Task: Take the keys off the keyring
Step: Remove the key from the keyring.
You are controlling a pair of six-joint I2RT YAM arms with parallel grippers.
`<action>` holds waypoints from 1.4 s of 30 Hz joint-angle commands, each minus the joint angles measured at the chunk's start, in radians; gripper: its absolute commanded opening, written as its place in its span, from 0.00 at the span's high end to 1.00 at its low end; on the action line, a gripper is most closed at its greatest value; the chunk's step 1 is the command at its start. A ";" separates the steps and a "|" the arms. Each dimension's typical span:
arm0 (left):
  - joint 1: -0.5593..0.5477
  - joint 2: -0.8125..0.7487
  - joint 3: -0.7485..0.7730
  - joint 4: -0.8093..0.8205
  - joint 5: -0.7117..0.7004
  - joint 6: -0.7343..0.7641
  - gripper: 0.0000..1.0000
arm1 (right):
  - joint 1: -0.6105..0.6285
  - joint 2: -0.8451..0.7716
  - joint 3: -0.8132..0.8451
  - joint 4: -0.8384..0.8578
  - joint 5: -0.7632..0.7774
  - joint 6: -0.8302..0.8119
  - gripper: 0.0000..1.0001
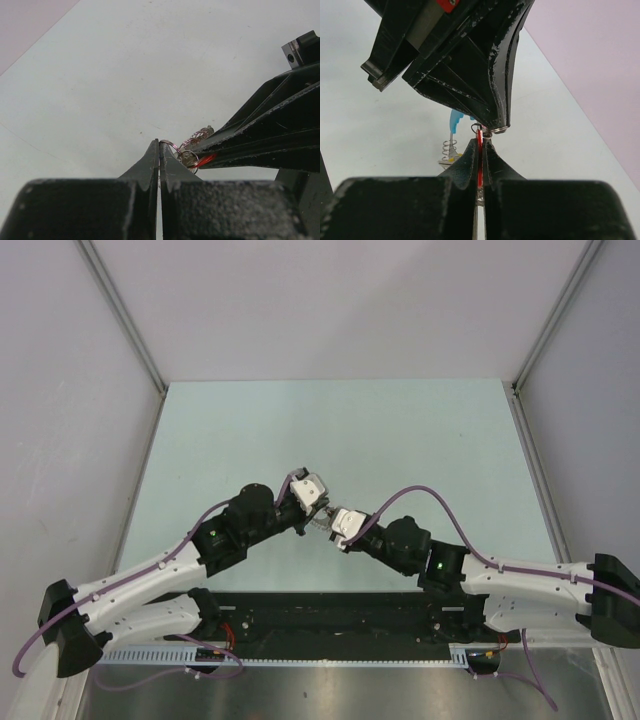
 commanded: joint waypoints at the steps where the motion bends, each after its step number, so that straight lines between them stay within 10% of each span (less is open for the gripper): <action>1: 0.002 0.000 0.051 0.062 -0.005 -0.007 1.00 | -0.011 0.003 0.040 0.105 0.023 -0.021 1.00; 19: 0.005 0.011 0.089 0.011 0.033 0.006 1.00 | -0.097 -0.089 0.040 -0.053 -0.068 0.070 1.00; 30: 0.039 -0.049 0.141 -0.140 0.249 0.128 0.61 | -0.128 -0.148 0.097 -0.202 -0.143 0.263 1.00; 42: 0.039 0.001 0.210 -0.348 0.426 0.329 0.41 | -0.118 -0.228 0.117 -0.251 -0.272 0.396 1.00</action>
